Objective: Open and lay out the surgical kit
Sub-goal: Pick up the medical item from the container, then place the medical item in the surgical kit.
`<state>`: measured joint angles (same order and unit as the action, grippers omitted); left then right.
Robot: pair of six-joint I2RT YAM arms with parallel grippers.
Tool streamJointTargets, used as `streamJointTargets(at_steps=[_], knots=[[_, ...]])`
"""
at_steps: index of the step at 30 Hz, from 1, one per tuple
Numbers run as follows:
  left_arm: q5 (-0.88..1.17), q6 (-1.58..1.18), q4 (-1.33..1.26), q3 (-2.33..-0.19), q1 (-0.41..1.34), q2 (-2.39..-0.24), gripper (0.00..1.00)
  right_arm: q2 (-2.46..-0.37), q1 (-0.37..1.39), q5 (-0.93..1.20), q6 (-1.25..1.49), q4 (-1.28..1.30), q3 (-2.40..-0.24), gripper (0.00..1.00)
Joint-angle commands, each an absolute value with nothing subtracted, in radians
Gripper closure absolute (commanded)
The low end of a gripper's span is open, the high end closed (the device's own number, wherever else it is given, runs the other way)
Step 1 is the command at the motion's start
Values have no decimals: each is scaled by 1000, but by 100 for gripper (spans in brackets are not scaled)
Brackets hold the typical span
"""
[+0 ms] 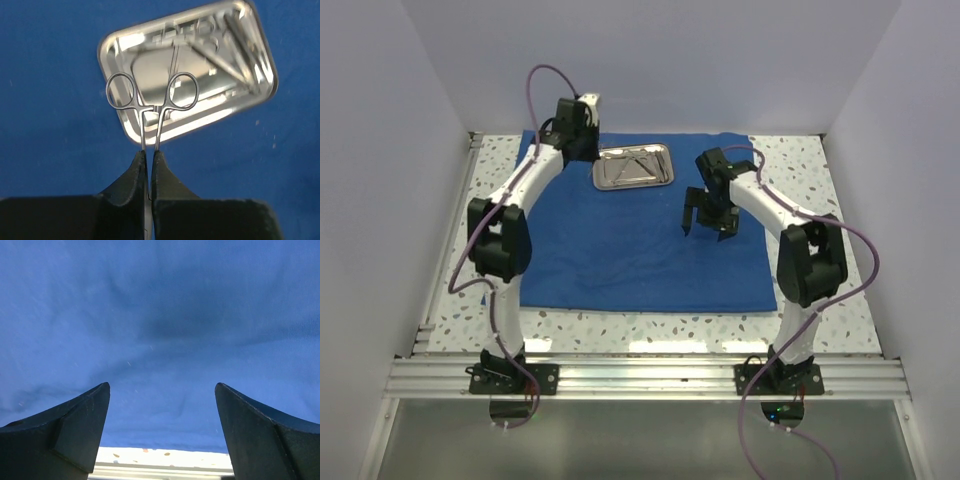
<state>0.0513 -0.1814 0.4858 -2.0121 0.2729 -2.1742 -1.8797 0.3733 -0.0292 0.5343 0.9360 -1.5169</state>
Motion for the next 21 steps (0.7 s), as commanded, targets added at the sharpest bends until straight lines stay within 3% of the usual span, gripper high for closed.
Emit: streamJointTargets(at_steps=[1,5,10,15,21], knots=[[58,-271,532,-1768,278,-1990,100,-1923,357,-5,520,927,-1606,10],[60,-291,499,-1334,278,-1708,100,-1988,339,-5,525,937,-1704,10],[101,-359,483,-1018,279,-1478,100,-2072,315,24,525,980,-1865,10],[72,-405,474,-882,284,-1416,100,-2126,291,70,548,989,-1914,10],[48,-492,356,-761,284,-1486,100,-2135,284,97,557,985,-1884,11]])
